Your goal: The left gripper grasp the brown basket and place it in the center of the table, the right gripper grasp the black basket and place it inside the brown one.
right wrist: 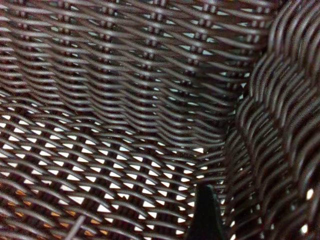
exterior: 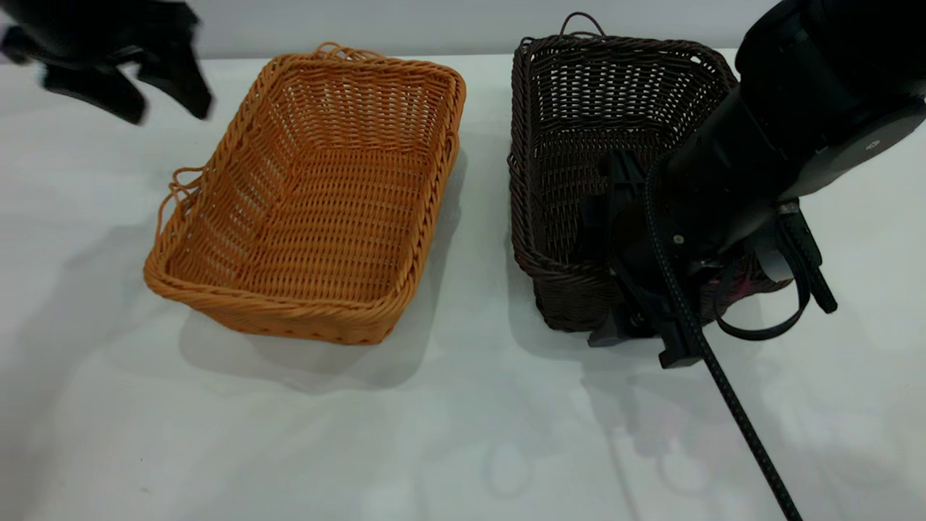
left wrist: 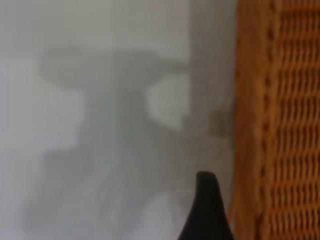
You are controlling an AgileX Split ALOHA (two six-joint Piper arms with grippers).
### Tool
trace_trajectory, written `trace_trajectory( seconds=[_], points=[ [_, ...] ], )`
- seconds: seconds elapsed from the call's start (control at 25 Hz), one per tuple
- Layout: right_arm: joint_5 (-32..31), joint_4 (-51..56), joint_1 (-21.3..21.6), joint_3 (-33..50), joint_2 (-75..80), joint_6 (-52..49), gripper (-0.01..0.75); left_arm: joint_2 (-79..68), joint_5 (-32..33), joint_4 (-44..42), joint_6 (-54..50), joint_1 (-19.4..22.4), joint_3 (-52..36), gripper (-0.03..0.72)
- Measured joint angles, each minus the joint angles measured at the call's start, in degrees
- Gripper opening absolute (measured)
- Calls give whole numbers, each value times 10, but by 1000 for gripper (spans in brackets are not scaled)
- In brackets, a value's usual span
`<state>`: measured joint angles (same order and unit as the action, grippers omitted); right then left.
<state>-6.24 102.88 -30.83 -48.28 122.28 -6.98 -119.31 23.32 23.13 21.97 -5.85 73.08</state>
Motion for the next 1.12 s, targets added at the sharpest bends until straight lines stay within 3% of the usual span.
trace_trajectory(
  seconds=[0.16, 0.52, 0.68, 0.92, 1.12],
  points=[
    [1, 0, 0, 0, 0, 0, 470, -40, -4, 1, 12, -24, 24, 518],
    [10, 0, 0, 0, 0, 0, 465, -108, -50, 5, 13, -34, 30, 508],
    [13, 0, 0, 0, 0, 6, 386, -117, -58, 9, 13, -36, 30, 410],
    [27, 8, 1, 0, 0, 7, 99, -118, -58, 9, 12, -36, 30, 115],
    [42, 8, 9, 0, -16, 70, 82, -118, -57, 6, 12, -36, 30, 84]
  ],
)
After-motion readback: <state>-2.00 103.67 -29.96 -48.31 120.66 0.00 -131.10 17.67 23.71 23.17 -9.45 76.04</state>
